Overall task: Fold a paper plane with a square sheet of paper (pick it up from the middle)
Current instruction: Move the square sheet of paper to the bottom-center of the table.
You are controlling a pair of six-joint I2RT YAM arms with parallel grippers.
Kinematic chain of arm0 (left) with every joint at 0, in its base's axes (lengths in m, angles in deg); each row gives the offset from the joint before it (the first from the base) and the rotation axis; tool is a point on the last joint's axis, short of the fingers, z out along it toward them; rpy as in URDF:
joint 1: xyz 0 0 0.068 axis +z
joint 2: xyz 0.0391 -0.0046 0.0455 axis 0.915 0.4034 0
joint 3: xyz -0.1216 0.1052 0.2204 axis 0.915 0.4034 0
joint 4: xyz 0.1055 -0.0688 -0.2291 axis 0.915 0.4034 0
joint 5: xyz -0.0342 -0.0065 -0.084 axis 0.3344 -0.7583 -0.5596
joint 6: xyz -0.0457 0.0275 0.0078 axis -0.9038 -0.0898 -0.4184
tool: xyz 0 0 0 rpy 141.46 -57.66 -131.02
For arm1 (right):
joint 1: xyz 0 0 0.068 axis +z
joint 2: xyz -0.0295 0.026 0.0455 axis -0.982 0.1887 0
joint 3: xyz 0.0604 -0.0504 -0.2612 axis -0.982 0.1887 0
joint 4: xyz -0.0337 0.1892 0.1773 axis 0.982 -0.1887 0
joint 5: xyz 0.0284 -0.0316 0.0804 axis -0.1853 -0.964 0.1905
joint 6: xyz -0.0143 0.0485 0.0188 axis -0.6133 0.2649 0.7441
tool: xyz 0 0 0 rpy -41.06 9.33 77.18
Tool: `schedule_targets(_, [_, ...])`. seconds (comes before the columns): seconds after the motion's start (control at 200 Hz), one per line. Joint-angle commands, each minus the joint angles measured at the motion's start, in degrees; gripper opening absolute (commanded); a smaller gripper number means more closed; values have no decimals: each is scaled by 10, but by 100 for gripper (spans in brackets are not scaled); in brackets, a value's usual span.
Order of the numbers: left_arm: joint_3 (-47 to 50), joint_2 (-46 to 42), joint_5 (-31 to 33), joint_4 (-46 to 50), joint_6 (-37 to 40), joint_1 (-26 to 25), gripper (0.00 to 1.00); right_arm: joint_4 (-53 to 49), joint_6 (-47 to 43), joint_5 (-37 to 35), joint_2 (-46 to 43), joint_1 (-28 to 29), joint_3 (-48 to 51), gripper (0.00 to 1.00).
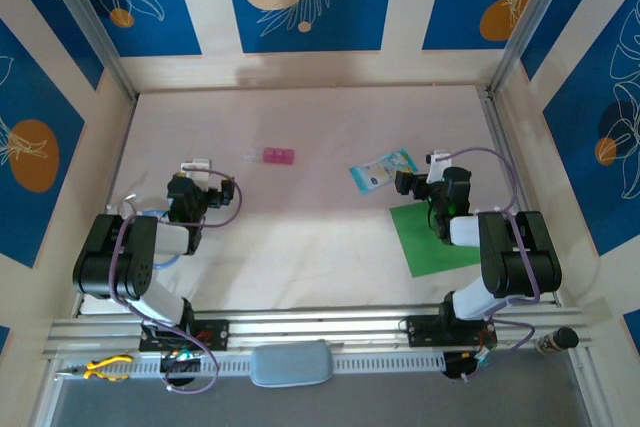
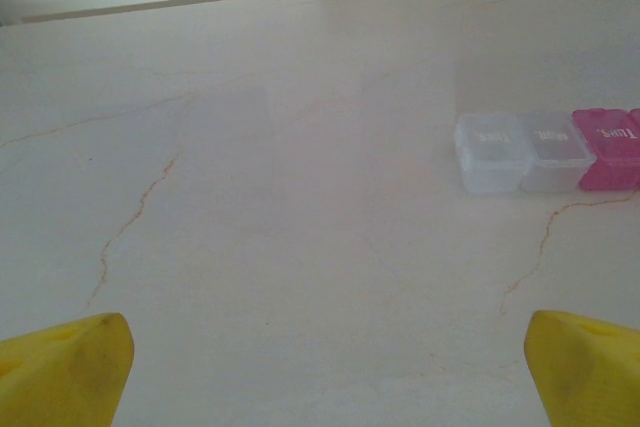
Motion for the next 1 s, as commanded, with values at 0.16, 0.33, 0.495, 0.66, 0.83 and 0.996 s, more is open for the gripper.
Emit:
schedule_targets(0.16, [-3,0,-20,-14,12,-3,100,10,-5,-2,-3,4,-3,99])
schedule_targets(0.33, [14,-2,-26,-44,15,-3,100,19,-12,-4,-6,10,3,99])
schedule_targets(0.495, [48,-14,-15,-98,10,-4,100,17,-19,1,-19,13,7,99])
schedule_targets(0.66, [28,-104,12,26,-4,-3,100,-208,10,13,-120,6,-58,99])
schedule_targets(0.83, [-38,-205,33,237,-75,-3,100,-516,151,-65,-177,-3,-172,99])
schedule_targets(0.996, [-117,-262,43,457,-230,-2,100,-698,238,46,-208,-35,-230,99])
